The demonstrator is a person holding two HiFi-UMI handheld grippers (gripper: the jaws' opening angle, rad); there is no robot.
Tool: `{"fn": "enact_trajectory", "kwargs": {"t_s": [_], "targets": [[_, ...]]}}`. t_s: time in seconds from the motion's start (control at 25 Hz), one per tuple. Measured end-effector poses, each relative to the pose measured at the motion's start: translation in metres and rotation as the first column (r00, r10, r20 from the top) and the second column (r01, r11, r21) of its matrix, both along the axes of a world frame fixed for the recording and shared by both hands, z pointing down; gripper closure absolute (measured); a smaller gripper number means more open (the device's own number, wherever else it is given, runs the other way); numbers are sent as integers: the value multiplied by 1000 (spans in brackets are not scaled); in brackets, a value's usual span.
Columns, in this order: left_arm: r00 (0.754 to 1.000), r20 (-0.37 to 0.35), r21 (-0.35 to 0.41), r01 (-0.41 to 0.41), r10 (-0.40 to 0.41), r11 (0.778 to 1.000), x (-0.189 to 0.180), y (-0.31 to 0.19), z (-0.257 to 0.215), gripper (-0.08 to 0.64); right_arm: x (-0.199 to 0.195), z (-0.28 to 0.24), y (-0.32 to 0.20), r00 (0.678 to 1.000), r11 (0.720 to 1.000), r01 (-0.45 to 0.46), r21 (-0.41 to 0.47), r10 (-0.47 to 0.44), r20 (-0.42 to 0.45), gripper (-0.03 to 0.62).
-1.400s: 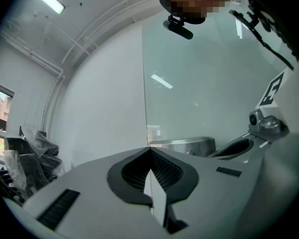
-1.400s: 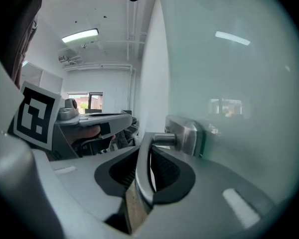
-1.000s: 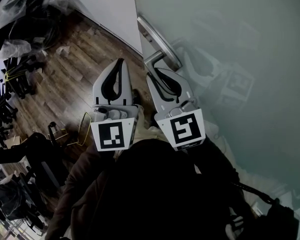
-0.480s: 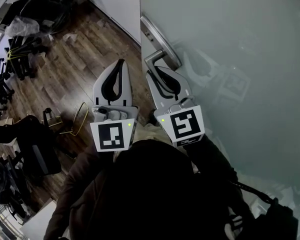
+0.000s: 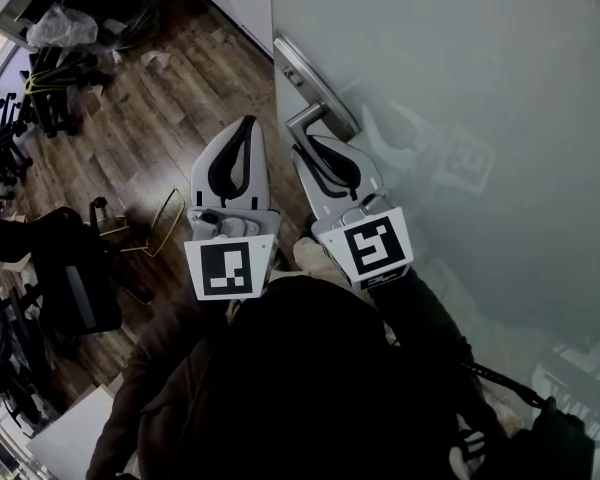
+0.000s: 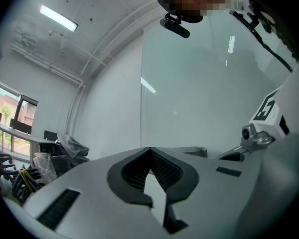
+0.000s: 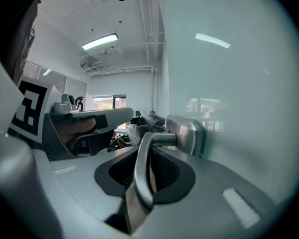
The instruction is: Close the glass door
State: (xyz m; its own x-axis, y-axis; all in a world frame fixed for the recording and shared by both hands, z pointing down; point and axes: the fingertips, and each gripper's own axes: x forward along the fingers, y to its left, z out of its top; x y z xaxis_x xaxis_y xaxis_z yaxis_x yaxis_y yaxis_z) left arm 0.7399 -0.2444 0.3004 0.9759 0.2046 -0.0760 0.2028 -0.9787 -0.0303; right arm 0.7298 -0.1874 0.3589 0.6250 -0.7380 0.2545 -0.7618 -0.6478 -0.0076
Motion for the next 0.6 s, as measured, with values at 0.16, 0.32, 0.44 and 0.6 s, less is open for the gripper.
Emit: {"fn": "enact_trajectory", "kwargs": {"t_s": [0.16, 0.32, 0.44, 0.6], "targets": [[1000, 7, 1, 26, -26, 1000, -10, -10, 1, 563, -6, 4, -9, 1000, 1000, 29, 1, -29, 5, 528], [999, 1, 4, 35, -35, 999, -39, -27, -3, 564, -4, 3, -5, 1000, 1000, 14, -13, -14, -11, 529], [999, 12, 1, 44, -44, 999, -62, -41, 0, 563, -4, 3, -4, 1000, 1000, 4, -10, -4, -9, 529], [999, 19, 14, 36, -36, 999, -76, -45, 6, 564, -1, 4, 2, 1000, 1000, -10, -6, 10, -18, 529]]}}
